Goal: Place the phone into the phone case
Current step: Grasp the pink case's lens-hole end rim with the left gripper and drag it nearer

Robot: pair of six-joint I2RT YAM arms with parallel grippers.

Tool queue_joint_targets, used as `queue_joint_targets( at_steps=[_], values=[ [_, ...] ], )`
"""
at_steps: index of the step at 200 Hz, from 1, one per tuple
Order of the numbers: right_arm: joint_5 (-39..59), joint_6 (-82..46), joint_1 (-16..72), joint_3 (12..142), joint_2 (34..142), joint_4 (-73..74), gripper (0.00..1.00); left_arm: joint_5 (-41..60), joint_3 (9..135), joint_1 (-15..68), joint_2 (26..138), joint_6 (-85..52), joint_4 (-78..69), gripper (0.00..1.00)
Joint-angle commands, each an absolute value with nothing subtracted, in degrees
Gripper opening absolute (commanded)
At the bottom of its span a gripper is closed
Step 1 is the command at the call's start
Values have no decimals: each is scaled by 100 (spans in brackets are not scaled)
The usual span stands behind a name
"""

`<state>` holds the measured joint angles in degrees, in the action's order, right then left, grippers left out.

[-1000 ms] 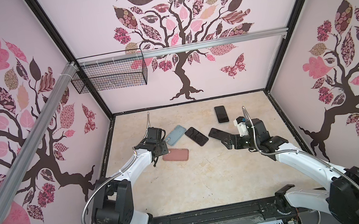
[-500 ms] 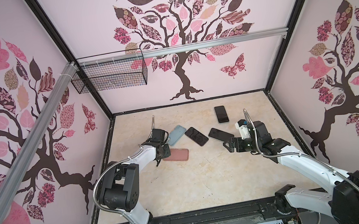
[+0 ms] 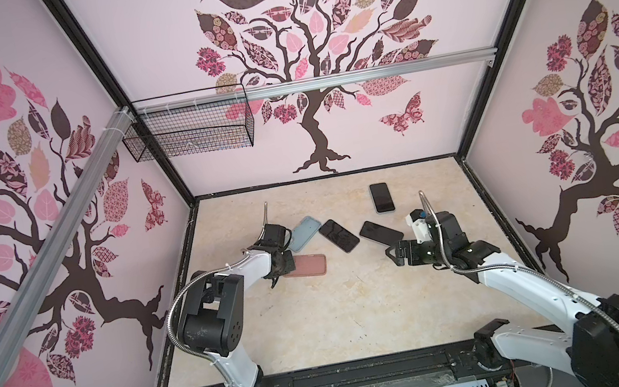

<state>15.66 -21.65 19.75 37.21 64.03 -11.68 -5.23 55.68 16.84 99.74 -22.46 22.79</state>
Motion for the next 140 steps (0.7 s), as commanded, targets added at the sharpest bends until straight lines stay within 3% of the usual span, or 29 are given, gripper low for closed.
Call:
queue_joint_targets(
  at_steps=[1,48,140],
  values=[
    [1513,-2105,1986,3749,6566,-1139,99,-268,5359,1659,9946,-2286,2179,9],
    [1380,-2011,1997,3755,6739,-1133,98,-18,4602,1848,9398,-2549,2044,0],
    [1271,-1834,1997,3853,6917,-1241,99,-590,3930,3300,7905,-3485,3022,0]
  ],
)
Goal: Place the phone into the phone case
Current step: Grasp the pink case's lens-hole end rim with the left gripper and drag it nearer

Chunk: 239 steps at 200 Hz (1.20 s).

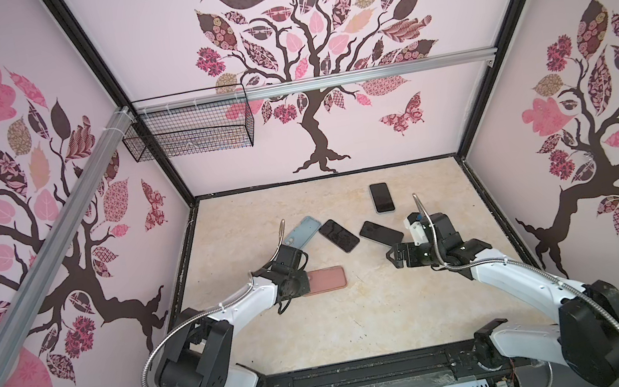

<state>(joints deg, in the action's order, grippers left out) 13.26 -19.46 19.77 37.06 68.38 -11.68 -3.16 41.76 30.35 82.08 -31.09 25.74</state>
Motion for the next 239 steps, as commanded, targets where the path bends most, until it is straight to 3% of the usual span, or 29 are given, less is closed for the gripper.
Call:
queue_joint_targets(
  at_steps=[1,84,142,152,190,239],
  values=[
    [1268,-1835,2001,3855,6917,-1240,99,-594,3920,3311,7899,-3496,3031,0],
    [1313,-1758,2004,3873,6996,-1213,99,-1072,3357,5047,7261,-5106,3125,0],
    [1336,-1726,2030,3912,7049,-1229,99,-1107,3094,5335,7383,-5468,2858,3],
    [1341,-1720,2047,3903,7044,-1204,100,-1099,3094,5335,7343,-5452,2875,7],
    [1050,-1591,2295,4017,7125,-1209,100,-1157,3170,5336,7044,-5384,3026,39],
    [802,-920,2683,4676,7713,-1232,100,-1492,3318,5335,6457,-4857,3295,63]
  ],
)
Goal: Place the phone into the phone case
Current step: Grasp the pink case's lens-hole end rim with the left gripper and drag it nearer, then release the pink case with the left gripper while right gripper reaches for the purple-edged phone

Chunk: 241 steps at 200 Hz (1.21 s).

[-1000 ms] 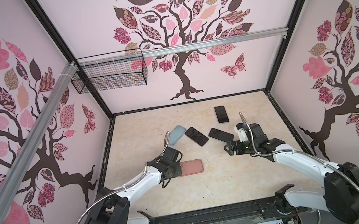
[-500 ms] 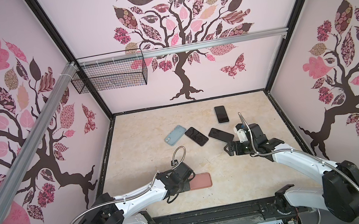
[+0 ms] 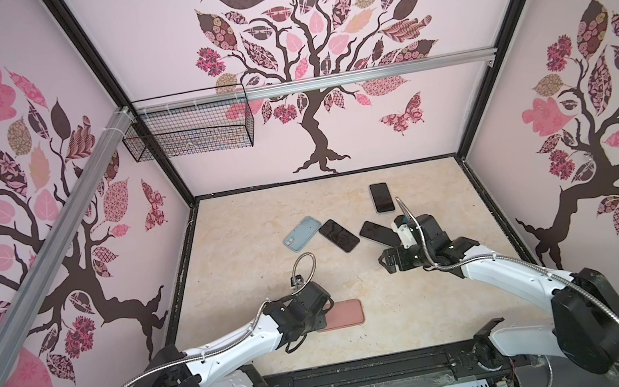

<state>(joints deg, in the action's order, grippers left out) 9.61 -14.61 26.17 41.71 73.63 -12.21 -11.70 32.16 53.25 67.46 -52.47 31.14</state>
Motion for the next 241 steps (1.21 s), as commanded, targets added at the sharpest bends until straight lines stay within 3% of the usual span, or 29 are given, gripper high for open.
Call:
queue_joint_targets(
  at_steps=[1,53,85,145,241],
  values=[
    [792,-895,2686,4685,7723,-1235,100,-1511,3320,5335,6446,-4841,3309,64],
    [380,-60,2885,5485,8554,-1412,100,-2584,3594,5294,5626,-4209,4102,86],
    [221,591,3160,6211,9396,-1697,100,-2645,3634,4931,5151,-3833,4077,96],
    [374,926,3243,7704,10826,-1786,100,-2899,3516,4112,4667,-3169,3679,97],
    [480,1137,3257,9409,12579,-2221,100,-3235,3230,4018,5041,-2991,3059,97]
  ],
)
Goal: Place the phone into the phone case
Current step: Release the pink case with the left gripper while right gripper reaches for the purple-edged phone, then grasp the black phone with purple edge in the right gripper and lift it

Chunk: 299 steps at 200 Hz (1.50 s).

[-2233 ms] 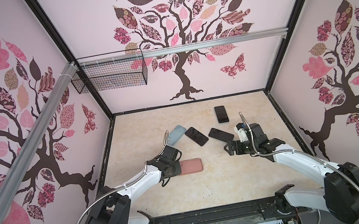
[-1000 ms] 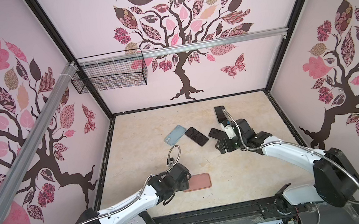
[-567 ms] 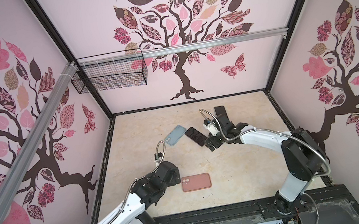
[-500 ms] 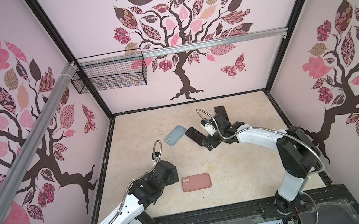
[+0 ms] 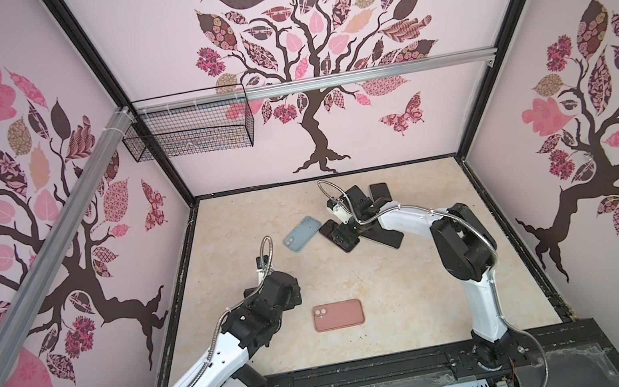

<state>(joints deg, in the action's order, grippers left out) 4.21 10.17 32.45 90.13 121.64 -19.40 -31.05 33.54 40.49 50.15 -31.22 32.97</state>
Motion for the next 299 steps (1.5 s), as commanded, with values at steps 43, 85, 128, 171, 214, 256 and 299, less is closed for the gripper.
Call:
queue_joint_targets(
  at_steps=[43,85,128,171,214,256,299],
  values=[
    [407,1049,3256,9754,13032,-2440,100,-3235,3252,3999,4992,-2925,3015,97],
    [292,985,3267,9989,13249,-2671,99,-3225,3255,3981,4974,-2907,3016,97],
    [255,920,3316,10087,13377,-2831,96,-3221,3251,3951,5023,-2953,2960,97],
    [410,817,3314,10109,13524,-2976,89,-3217,3262,3939,5027,-2950,2974,97],
    [440,666,3322,10099,13577,-3045,78,-3208,3252,3929,5027,-2952,2984,97],
    [235,510,3315,10147,13614,-3137,67,-3190,3254,3931,4965,-2956,3007,97],
    [381,330,3318,9834,13349,-3042,57,-3084,3293,3921,4944,-2961,2988,97]
  ],
)
